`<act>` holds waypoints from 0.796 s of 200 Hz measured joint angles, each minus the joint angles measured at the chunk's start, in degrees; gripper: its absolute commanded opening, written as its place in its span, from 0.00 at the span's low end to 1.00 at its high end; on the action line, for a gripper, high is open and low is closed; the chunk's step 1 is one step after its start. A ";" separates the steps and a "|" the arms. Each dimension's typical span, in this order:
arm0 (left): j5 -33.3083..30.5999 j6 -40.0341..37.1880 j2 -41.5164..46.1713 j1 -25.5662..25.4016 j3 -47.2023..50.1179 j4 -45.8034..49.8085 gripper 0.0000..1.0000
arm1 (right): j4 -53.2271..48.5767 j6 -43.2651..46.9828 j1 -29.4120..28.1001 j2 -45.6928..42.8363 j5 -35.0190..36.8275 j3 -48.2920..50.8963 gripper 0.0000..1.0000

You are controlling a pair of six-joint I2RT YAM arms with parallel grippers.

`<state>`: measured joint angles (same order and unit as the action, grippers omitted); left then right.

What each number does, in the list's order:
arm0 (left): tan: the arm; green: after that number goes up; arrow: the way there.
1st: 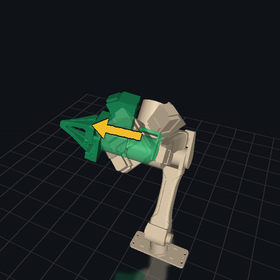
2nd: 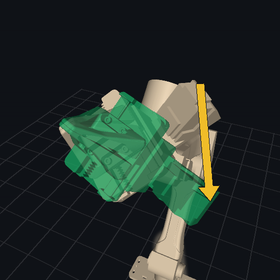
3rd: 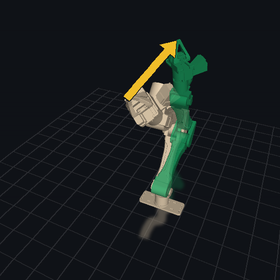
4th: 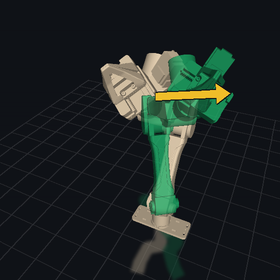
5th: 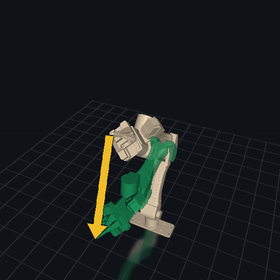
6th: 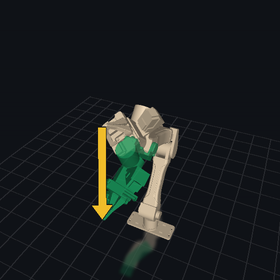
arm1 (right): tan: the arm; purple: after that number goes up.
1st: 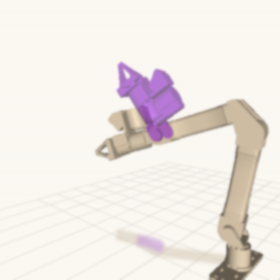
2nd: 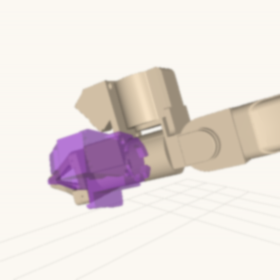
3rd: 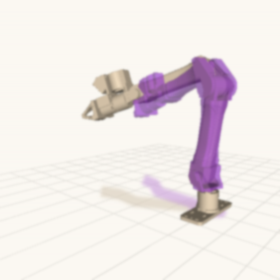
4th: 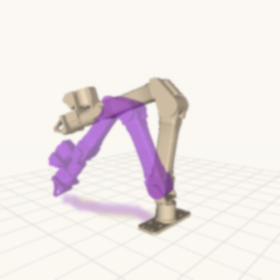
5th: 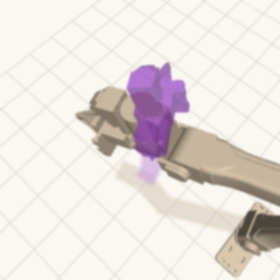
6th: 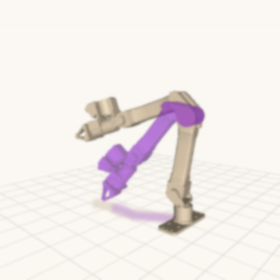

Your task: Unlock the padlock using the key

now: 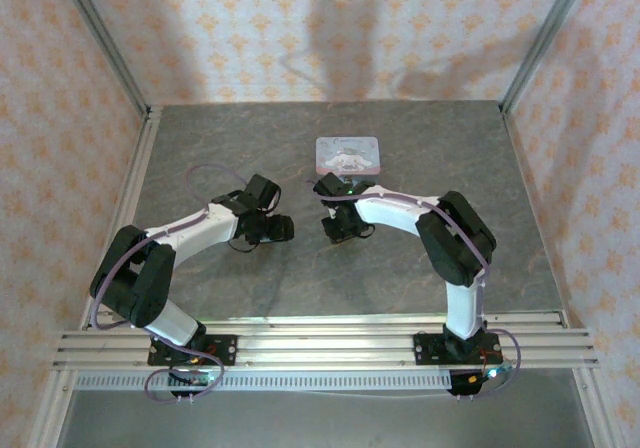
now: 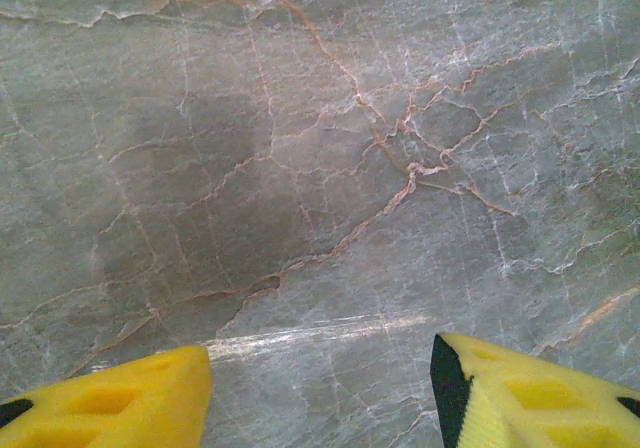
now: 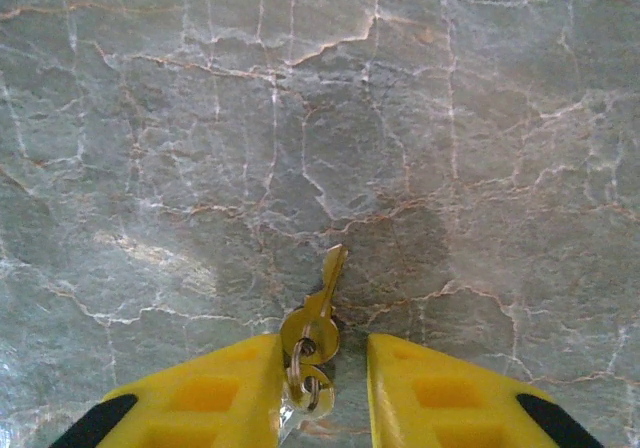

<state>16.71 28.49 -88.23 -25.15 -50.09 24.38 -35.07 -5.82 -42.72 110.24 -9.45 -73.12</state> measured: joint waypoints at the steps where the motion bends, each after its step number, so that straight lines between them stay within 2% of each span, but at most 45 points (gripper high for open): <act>1: -0.02 0.02 0.00 0.00 0.00 0.00 0.60 | 0.00 0.04 0.00 0.00 0.00 -0.02 0.23; 67: -0.70 0.02 -0.02 0.00 0.00 0.02 0.60 | -0.76 2.64 -0.74 0.24 -0.61 -0.90 0.00; 159: -0.44 0.22 0.61 0.00 1.60 -1.18 0.59 | 0.76 9.60 -0.96 -4.02 -2.73 3.41 0.00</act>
<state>16.27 28.71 -87.61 -25.15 -48.49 23.20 -34.30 3.77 -43.68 106.21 -12.19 -69.71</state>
